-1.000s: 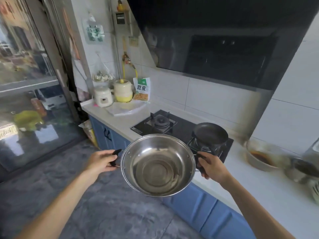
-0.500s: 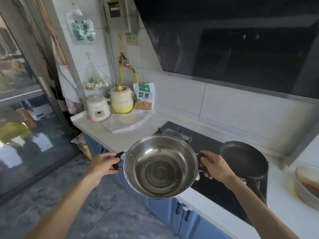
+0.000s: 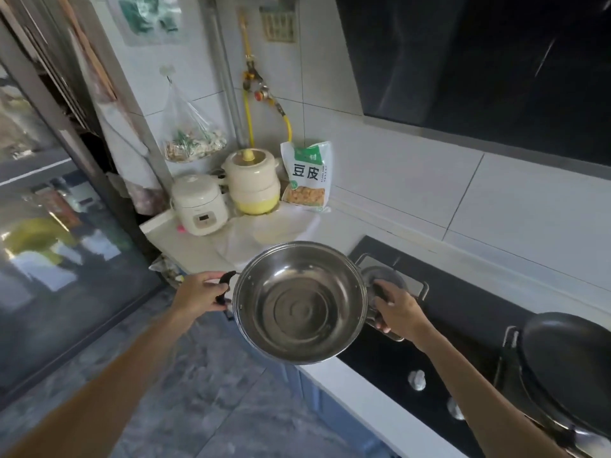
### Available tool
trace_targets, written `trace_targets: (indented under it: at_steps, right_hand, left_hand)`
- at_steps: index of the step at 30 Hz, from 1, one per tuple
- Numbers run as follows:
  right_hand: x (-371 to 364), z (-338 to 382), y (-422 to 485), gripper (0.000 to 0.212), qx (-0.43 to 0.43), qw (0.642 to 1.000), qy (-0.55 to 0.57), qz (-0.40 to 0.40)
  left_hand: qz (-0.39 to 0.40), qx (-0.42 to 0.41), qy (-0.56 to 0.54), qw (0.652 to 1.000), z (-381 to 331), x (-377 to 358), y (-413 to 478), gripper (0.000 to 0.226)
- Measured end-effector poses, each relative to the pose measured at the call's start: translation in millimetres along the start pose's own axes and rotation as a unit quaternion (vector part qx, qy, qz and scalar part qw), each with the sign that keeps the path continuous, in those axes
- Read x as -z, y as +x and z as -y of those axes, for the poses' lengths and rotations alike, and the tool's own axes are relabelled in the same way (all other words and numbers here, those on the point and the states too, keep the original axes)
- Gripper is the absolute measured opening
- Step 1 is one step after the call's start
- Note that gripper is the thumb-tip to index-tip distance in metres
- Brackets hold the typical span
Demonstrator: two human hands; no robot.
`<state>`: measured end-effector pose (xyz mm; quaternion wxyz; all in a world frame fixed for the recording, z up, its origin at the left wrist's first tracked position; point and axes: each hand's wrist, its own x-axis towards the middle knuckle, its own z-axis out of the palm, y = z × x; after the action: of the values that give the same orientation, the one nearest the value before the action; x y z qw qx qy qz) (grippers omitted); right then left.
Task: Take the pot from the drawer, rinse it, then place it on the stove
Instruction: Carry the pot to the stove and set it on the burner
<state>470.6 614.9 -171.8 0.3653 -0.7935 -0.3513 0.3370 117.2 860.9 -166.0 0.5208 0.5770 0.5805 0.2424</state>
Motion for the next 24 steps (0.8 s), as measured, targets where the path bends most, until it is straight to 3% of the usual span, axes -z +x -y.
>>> trace_targets:
  at_steps: [13,24]
  right_hand:
    - [-132,-13,100,0.043,-0.114,0.991,0.006,-0.067]
    - [-188,-34,120,0.049,-0.186,0.977,0.013,-0.101]
  left_hand:
    - [0.133,-0.016,0.098,0.986,44,-11,264,0.029]
    - [0.173,-0.005,0.107,0.979,96,-28,336,0.031]
